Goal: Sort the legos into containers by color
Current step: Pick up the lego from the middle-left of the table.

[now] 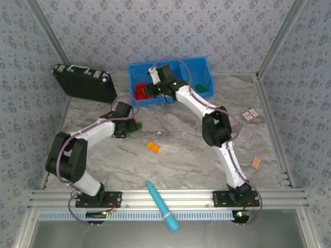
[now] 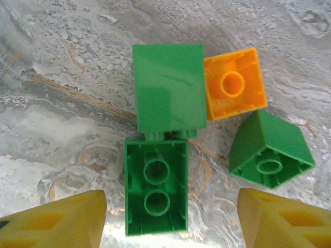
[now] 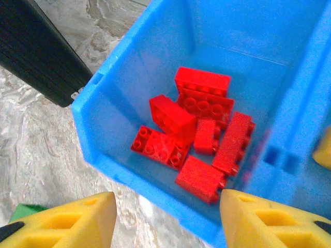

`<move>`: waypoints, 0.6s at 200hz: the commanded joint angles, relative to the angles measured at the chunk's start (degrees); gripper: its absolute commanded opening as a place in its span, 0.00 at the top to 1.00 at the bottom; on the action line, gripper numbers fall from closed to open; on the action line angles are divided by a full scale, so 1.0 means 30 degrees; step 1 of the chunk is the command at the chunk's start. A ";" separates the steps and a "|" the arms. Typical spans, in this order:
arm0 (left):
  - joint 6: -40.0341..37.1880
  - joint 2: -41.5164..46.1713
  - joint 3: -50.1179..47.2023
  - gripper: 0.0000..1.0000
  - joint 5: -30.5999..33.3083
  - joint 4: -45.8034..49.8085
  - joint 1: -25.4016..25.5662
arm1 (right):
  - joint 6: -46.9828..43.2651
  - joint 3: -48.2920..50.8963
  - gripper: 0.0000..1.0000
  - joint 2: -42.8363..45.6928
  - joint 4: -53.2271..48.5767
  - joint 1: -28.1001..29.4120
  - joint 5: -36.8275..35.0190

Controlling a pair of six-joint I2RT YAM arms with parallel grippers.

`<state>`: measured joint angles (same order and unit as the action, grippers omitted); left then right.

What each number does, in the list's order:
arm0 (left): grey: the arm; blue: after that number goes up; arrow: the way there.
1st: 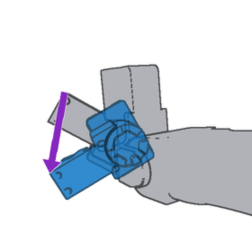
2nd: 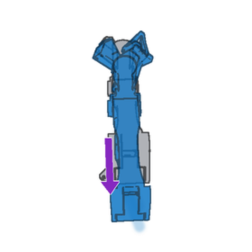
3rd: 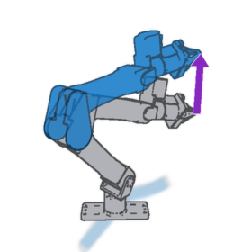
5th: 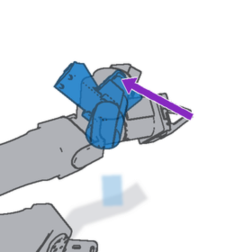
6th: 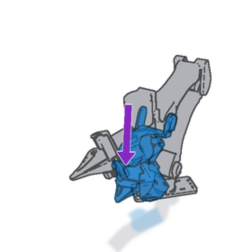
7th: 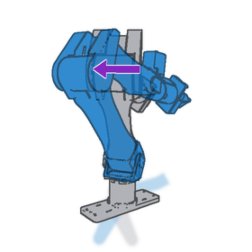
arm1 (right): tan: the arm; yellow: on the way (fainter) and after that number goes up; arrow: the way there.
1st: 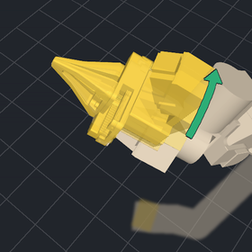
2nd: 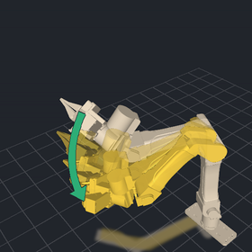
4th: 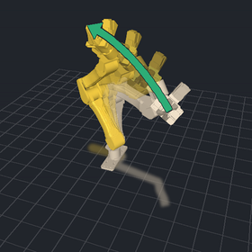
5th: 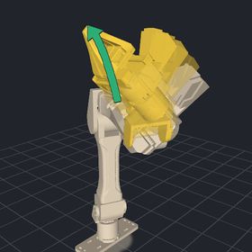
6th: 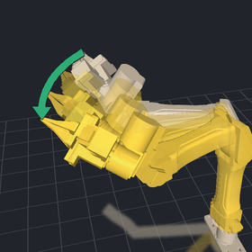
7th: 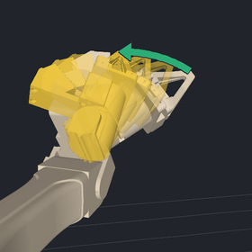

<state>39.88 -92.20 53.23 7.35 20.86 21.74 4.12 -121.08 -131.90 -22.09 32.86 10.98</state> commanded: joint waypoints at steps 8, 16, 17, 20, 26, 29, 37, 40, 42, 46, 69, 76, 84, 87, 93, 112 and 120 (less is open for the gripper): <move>-0.0638 -0.1098 0.0617 0.38 0.0152 0.0030 -0.0244 | -0.0582 0.3680 0.40 0.4064 0.0561 -0.0141 -0.1055; -0.0660 -0.1195 0.0701 0.39 0.0015 0.0092 -0.0244 | -0.0633 0.5066 0.39 0.5187 0.0760 -0.0142 -0.1517; -0.0648 -0.1197 0.0692 0.40 0.0012 0.0085 -0.0244 | -0.0637 0.5237 0.39 0.5343 0.0780 -0.0143 -0.1549; -0.0638 -0.1221 0.0685 0.40 -0.0023 0.0089 -0.0244 | -0.0640 0.5734 0.38 0.5728 0.0815 -0.0143 -0.1756; -0.0636 -0.1228 0.0662 0.41 -0.0071 0.0147 -0.0244 | -0.0655 0.6597 0.37 0.6560 0.0826 -0.0165 -0.2182; -0.0658 -0.1254 0.0655 0.42 -0.0063 0.0177 -0.0244 | -0.0668 0.7098 0.37 0.6979 0.0785 -0.0183 -0.2399; -0.0698 -0.1258 0.0625 0.43 -0.0038 0.0242 -0.0244 | -0.0697 0.8063 0.37 0.7860 0.0739 -0.0250 -0.2858; -0.0736 -0.1283 0.0603 0.44 0.0000 0.0266 -0.0244 | -0.0725 0.8472 0.36 0.8222 0.0697 -0.0259 -0.3066; -0.0742 -0.1308 0.0597 0.44 0.0022 0.0271 -0.0244 | -0.0706 0.8686 0.36 0.8457 0.0671 -0.0260 -0.3168; -0.0775 -0.1338 0.0577 0.45 0.0043 0.0294 -0.0244 | -0.0693 0.9185 0.36 0.8899 0.0557 -0.0314 -0.3394; -0.0926 -0.1614 0.0530 0.52 -0.0011 0.0396 -0.0250 | -0.0437 1.1326 0.35 1.0937 -0.0114 -0.0442 -0.4029; -0.0951 -0.1688 0.0537 0.55 -0.0120 0.0421 -0.0244 | -0.0315 1.1941 0.34 1.1481 -0.0314 -0.0482 -0.4250; -0.0920 -0.1754 0.0508 0.58 -0.0219 0.0483 -0.0244 | -0.0210 1.2639 0.33 1.2076 -0.0551 -0.0507 -0.4525; -0.0906 -0.1755 0.0482 0.59 -0.0250 0.0509 -0.0244 | -0.0166 1.2881 0.32 1.2316 -0.0618 -0.0511 -0.4648; -0.0889 -0.1756 0.0479 0.61 -0.0326 0.0585 -0.0244 | -0.0064 1.3370 0.32 1.2781 -0.0824 -0.0579 -0.4869; -0.0754 -0.1325 0.0606 0.66 -0.0632 0.1026 -0.0136 | 0.0414 1.4705 0.31 1.4254 -0.1545 -0.1110 -0.5294; -0.0783 -0.0984 0.0775 0.69 -0.0536 0.1335 0.0007 | 0.0663 1.5275 0.30 1.4987 -0.1717 -0.1438 -0.5382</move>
<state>37.56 -96.84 53.91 6.74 21.32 21.28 3.77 -79.68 -92.40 -22.96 30.81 -1.67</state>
